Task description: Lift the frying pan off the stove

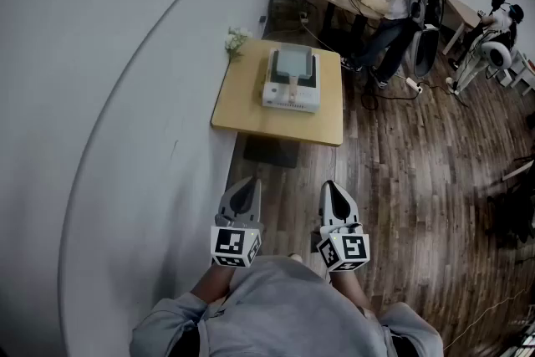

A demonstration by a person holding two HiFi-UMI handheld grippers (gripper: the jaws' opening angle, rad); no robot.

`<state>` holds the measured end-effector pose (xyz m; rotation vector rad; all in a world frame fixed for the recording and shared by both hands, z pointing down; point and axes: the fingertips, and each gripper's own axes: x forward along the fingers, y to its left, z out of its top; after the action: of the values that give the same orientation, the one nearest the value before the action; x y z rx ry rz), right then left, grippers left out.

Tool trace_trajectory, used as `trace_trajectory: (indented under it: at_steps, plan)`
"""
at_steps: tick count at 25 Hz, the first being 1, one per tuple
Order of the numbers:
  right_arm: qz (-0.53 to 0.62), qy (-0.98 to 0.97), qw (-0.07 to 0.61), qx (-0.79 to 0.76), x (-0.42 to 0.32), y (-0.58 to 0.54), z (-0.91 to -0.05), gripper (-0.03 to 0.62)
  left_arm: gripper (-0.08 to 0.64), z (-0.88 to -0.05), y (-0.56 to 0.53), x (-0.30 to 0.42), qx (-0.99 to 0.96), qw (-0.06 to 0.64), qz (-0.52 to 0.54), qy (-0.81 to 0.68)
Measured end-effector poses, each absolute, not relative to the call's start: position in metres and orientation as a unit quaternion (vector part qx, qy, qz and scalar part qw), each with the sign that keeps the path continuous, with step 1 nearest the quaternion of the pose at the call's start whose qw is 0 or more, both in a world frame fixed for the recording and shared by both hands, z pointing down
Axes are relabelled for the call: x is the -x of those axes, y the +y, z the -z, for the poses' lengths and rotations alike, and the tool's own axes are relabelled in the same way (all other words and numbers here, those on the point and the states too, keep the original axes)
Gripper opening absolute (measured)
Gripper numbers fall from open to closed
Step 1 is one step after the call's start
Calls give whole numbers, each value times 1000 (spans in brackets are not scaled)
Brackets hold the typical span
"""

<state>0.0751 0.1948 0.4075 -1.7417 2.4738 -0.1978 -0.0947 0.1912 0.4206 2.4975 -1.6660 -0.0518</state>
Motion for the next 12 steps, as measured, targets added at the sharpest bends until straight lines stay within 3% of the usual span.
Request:
trace_trajectory:
  at_steps: [12]
  plan:
    - [65, 814, 57, 575, -88, 195, -411, -2, 3, -424, 192, 81, -831, 69, 13, -552]
